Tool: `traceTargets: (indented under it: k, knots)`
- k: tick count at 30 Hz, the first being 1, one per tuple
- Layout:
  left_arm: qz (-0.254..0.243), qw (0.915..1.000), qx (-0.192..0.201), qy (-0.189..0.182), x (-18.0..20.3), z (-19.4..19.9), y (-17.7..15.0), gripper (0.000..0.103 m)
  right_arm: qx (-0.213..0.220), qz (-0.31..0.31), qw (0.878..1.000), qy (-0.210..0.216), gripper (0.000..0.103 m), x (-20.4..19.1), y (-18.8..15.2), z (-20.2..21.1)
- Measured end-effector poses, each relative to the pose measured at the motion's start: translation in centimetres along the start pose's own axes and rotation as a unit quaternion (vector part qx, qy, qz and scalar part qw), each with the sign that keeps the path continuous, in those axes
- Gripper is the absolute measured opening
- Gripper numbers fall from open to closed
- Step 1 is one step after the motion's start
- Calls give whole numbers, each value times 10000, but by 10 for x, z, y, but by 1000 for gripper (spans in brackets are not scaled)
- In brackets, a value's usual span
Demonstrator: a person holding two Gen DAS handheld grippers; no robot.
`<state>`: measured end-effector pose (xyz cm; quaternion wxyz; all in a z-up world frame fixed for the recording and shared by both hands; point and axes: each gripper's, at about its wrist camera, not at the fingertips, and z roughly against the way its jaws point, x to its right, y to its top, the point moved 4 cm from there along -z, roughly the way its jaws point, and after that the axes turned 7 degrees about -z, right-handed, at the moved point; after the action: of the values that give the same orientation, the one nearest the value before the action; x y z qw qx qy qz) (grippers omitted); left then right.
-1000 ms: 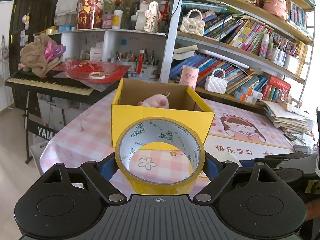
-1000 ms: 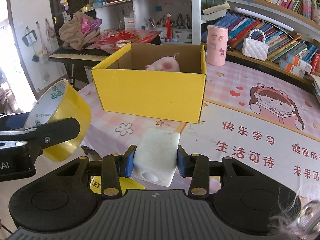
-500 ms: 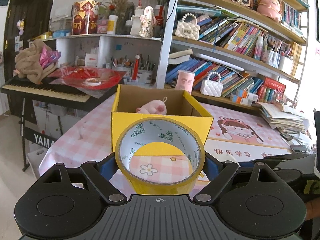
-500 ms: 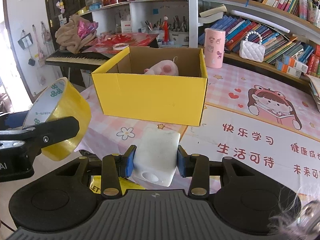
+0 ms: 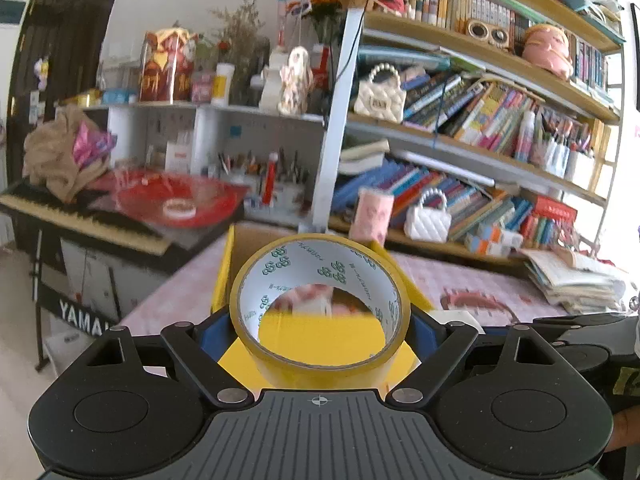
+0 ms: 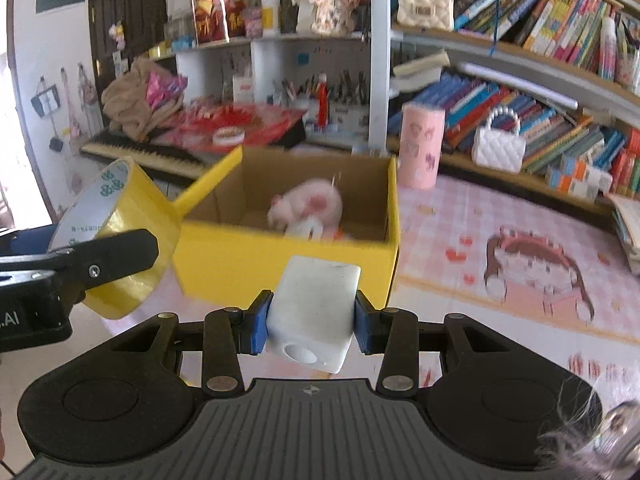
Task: Organize objects
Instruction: 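Carry the tape roll and white eraser with both grippers over the yellow box, then open left gripper releasing the tape while right releases the eraser into box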
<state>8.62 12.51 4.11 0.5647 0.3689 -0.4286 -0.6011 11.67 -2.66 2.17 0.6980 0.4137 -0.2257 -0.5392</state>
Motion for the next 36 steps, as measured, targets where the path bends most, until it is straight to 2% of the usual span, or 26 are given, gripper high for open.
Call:
traceTargets:
  k: [6,14,24,31,36]
  knots:
    - [10,9997,151,177,-3,-33,24,88,222,44,9997,100,39,12,41,-31]
    - [75,9990,-160,409,-7,-95,30,88,70,377,9990,248,39,22,70,-92]
    - [124,9948,-835,568,-12,-150,15,88,-461,1137,9909,559,38,23,70,-160]
    - [85,9923,-1084,592,-13,-168,9,88,-892,1358,9841,720,38,24,64,-184]
    - [125,9910,-1193,596,-14,-177,3,88,-860,1859,9760,738,38,20,59,-188]
